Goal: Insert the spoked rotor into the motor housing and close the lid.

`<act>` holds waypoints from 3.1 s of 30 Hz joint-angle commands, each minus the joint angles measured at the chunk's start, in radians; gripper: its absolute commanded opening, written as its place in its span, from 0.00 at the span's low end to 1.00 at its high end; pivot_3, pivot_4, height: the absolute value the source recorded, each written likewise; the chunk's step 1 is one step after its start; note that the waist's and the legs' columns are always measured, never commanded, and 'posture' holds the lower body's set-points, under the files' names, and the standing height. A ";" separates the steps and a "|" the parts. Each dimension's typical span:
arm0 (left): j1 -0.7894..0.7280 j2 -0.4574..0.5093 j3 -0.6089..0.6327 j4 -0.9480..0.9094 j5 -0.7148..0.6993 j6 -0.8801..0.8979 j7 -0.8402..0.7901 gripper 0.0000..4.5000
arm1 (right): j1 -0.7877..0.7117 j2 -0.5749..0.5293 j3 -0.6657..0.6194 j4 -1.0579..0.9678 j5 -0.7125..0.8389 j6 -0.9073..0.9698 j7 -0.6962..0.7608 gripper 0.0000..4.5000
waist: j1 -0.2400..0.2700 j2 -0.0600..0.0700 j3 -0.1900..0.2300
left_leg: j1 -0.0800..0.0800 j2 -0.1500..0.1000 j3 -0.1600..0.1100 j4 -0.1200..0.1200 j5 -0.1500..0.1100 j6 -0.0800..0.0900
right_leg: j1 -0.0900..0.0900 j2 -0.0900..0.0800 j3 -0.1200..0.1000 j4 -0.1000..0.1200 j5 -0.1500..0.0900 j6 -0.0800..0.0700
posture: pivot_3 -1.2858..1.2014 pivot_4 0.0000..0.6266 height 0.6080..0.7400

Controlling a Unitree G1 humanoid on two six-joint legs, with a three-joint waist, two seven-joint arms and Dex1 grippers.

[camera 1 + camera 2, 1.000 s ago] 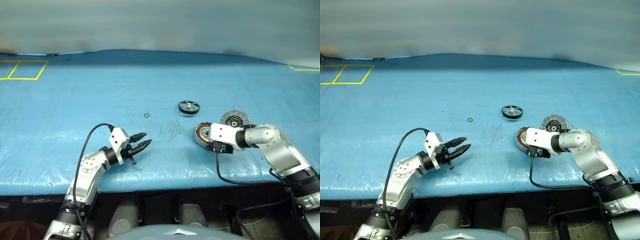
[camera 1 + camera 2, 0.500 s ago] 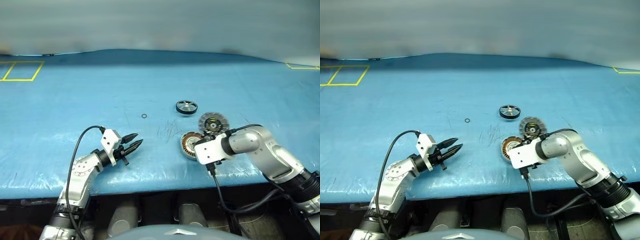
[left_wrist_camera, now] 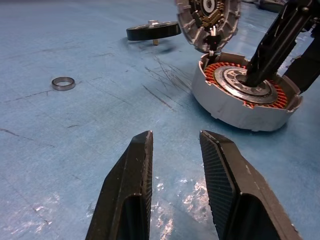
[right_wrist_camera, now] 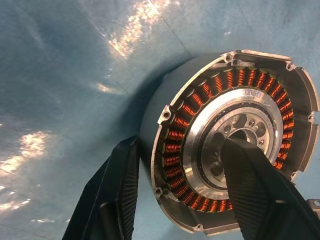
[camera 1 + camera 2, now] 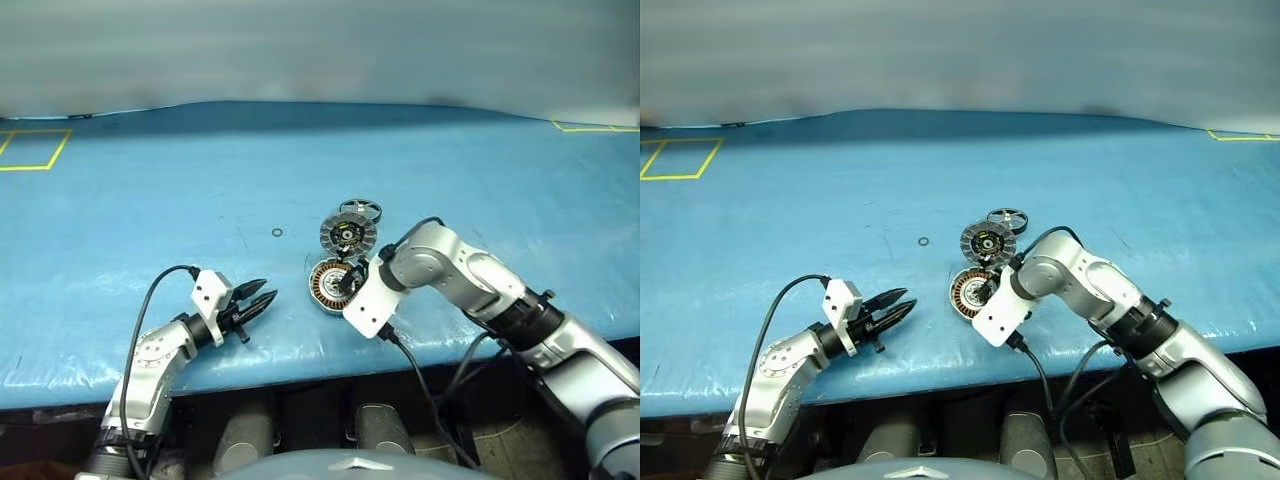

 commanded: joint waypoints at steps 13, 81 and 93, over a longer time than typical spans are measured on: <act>0.046 -0.018 0.005 -0.052 0.000 -0.025 0.041 0.35 | -0.095 0.146 0.032 0.185 -0.018 -0.120 -0.020 0.49 | 0.002 0.001 0.000 | 0.000 0.001 -0.001 -0.002 0.000 -0.002 | -0.001 0.004 -0.003 0.001 0.001 -0.010 | 0.52 0.24 1.00; -0.818 -0.145 0.037 0.904 0.181 0.092 0.066 0.35 | 0.632 0.138 -0.668 -0.244 0.729 0.655 -0.491 1.00 | 0.030 0.002 0.003 | -0.006 -0.001 -0.001 0.000 -0.002 0.001 | 0.002 0.004 -0.006 0.000 0.000 0.002 | 0.52 0.24 1.00; -0.785 -0.132 0.047 0.882 0.183 0.116 0.022 0.48 | 0.669 0.200 -0.635 -0.243 0.724 0.605 -0.565 1.00 | 0.029 0.002 0.003 | -0.005 -0.001 -0.002 0.001 -0.002 0.001 | 0.003 0.005 -0.006 0.000 0.000 0.002 | 0.52 0.24 1.00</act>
